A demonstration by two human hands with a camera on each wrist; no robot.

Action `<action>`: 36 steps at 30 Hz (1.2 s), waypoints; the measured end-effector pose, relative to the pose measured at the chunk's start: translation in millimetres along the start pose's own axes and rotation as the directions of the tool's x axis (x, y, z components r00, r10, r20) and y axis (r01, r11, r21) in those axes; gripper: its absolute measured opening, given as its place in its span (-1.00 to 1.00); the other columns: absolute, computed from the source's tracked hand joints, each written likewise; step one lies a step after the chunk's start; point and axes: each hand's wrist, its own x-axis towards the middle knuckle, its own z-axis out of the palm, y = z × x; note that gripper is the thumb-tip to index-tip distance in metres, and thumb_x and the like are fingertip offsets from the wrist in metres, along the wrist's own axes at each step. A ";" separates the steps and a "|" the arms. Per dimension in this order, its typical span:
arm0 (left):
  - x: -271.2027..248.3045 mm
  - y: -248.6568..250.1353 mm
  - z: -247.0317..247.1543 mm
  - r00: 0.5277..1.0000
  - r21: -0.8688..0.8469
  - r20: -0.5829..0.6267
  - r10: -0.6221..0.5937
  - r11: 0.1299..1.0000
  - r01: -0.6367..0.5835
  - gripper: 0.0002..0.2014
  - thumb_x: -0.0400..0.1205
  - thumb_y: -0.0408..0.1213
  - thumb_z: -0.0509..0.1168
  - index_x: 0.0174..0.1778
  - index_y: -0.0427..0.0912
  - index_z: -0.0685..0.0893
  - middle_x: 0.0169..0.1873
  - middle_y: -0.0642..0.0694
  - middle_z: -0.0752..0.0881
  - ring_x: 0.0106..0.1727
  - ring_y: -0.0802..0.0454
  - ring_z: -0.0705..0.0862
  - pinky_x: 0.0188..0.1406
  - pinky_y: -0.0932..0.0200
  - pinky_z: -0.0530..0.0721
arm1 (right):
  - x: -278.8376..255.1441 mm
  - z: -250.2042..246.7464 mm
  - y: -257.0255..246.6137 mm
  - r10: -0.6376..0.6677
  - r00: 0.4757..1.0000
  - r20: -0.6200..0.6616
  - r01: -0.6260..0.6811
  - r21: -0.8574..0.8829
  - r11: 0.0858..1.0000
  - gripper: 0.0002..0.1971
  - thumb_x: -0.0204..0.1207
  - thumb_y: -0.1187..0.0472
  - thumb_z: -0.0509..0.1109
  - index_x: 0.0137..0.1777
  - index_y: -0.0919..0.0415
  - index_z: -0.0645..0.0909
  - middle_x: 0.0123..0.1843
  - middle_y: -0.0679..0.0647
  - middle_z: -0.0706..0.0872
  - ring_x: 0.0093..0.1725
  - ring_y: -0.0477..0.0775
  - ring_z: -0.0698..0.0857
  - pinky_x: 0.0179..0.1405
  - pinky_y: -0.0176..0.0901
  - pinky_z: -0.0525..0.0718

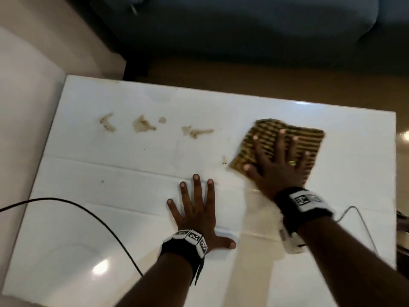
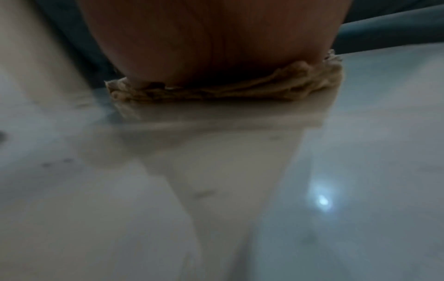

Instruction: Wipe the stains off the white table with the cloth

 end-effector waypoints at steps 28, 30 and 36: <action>16.1 -230.6 -70.9 0.949 -0.145 -0.218 -0.229 0.969 0.201 0.49 0.00 0.74 0.06 0.56 0.02 -0.67 0.56 0.01 -0.69 0.67 -0.15 -0.54 0.61 -0.53 -0.22 | 3.0 5.7 -108.1 0.097 0.995 -0.004 -0.097 0.067 0.993 -0.23 0.55 -0.49 -0.02 0.67 -0.44 -0.31 0.74 0.11 -0.50 0.69 0.38 -0.44 0.56 0.56 -0.33; 18.6 -244.7 -71.6 0.931 -0.203 -0.224 -0.289 0.948 0.245 0.51 0.04 0.72 0.20 0.59 0.05 -0.63 0.59 -0.01 -0.66 0.68 -0.16 -0.53 0.61 -0.55 -0.18 | -8.5 18.6 -126.5 -0.074 0.997 0.029 0.074 -0.008 0.997 -0.25 0.55 -0.50 -0.06 0.64 -0.48 -0.37 0.73 0.06 -0.52 0.69 0.37 -0.46 0.54 0.52 -0.40; 19.1 -254.4 -72.6 0.946 -0.255 -0.097 -0.309 0.927 0.276 0.67 -0.11 0.64 0.40 0.47 0.07 -0.76 0.47 -0.08 -0.80 0.59 -0.30 -0.65 0.54 -0.65 -0.23 | -32.9 7.5 -68.9 0.095 0.990 0.105 -0.091 -0.041 0.995 -0.19 0.31 -0.61 -0.28 0.57 -0.56 -0.45 0.58 -0.20 -0.72 0.69 0.16 -0.51 0.60 0.44 -0.34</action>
